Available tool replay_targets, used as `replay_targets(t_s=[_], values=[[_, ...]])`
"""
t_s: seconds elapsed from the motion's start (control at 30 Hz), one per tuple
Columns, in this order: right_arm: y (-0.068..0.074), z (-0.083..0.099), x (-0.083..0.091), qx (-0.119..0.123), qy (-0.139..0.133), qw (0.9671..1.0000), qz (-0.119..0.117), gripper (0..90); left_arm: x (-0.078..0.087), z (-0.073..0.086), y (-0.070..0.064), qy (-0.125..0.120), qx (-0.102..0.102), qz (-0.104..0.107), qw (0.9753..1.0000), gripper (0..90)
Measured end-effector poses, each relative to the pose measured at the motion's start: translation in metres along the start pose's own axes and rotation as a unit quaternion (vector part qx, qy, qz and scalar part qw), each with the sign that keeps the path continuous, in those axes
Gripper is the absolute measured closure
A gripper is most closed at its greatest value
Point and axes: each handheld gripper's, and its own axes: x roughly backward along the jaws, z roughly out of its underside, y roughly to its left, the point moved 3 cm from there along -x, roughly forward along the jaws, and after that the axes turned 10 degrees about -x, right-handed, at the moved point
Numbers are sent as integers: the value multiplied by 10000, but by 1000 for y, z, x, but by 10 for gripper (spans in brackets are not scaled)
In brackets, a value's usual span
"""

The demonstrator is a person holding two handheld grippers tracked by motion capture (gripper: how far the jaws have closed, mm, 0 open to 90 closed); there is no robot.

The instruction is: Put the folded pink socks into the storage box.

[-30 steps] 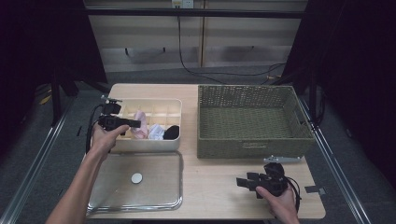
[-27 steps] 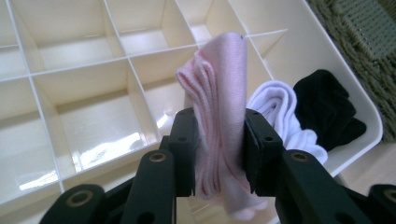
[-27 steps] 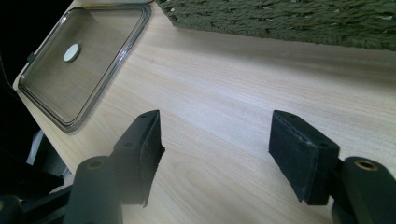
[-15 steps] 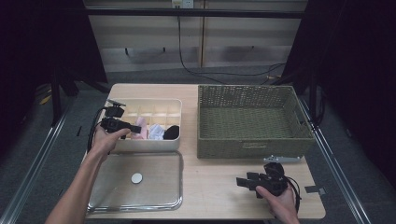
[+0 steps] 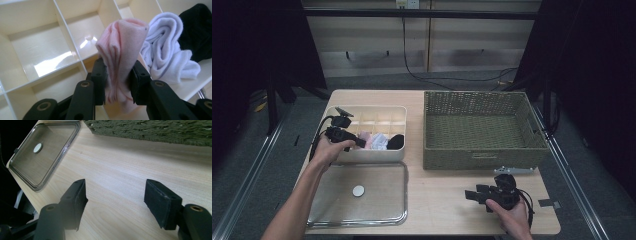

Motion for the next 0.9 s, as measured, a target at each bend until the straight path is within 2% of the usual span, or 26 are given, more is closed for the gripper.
replay_targets(t_s=[0.07, 0.13, 0.27, 0.3, 0.37, 0.4, 0.43, 0.47, 0.53, 0.63, 0.67, 0.73, 0.8, 0.83, 0.87, 0.9], values=[[0, 0, 0, 14, 3, 10000, 0, 338, 0, 0, -1, 63, -46, 26, 10000, 687], [0, 0, 0, 0, -7, 10000, -3, 338, 0, 0, 0, 29, 30, 81, 10000, 671], [-1, 0, 0, -14, -4, 10000, 7, 335, 5, -2, 0, 40, 55, 190, 9998, 630], [-1, 0, 0, -4, 6, 10000, 5, 335, 7, -3, 1, 57, -6, 185, 9998, 608], [0, 0, -1, -3, 16, 10000, -9, 335, 11, -6, 1, -33, 74, 102, 9999, 548], [0, 0, -1, -2, 21, 10000, 4, 335, 12, -9, 1, -85, 220, 44, 9997, 534], [0, 0, -1, -6, 23, 10000, 4, 335, 14, -10, 3, -14, 127, 55, 9999, 529], [0, 0, -1, -6, 24, 10000, 12, 335, 15, -11, 3, -37, 127, 121, 9998, 519], [0, 1, -1, -7, 25, 10000, 11, 335, 19, -15, 4, -96, 155, 44, 9998, 489], [0, 1, -2, -12, 50, 10000, 20, 335, 22, -20, 4, -183, 199, 37, 9996, 486], [0, 1, -2, 12, 60, 10000, 9, 335, 22, -21, 6, -79, 93, 51, 9999, 489], [0, 1, -3, 8, 79, 10000, 12, 335, 19, -22, 6, -87, 166, 81, 9998, 514], [0, 2, -3, 7, 86, 10000, 4, 335, 15, -22, 6, -45, 106, 105, 9999, 613], [1, 2, -3, 15, 88, 10000, 10, 335, 13, -20, 5, 85, 68, 80, 9999, 638], [1, 2, -3, 14, 87, 10000, 11, 335, 10, -20, 3, 54, 143, 43, 9999, 698], [0, 2, -3, 19, 82, 10000, 25, 335, 10, -20, 2, 51, 129, 15, 9999, 719]])
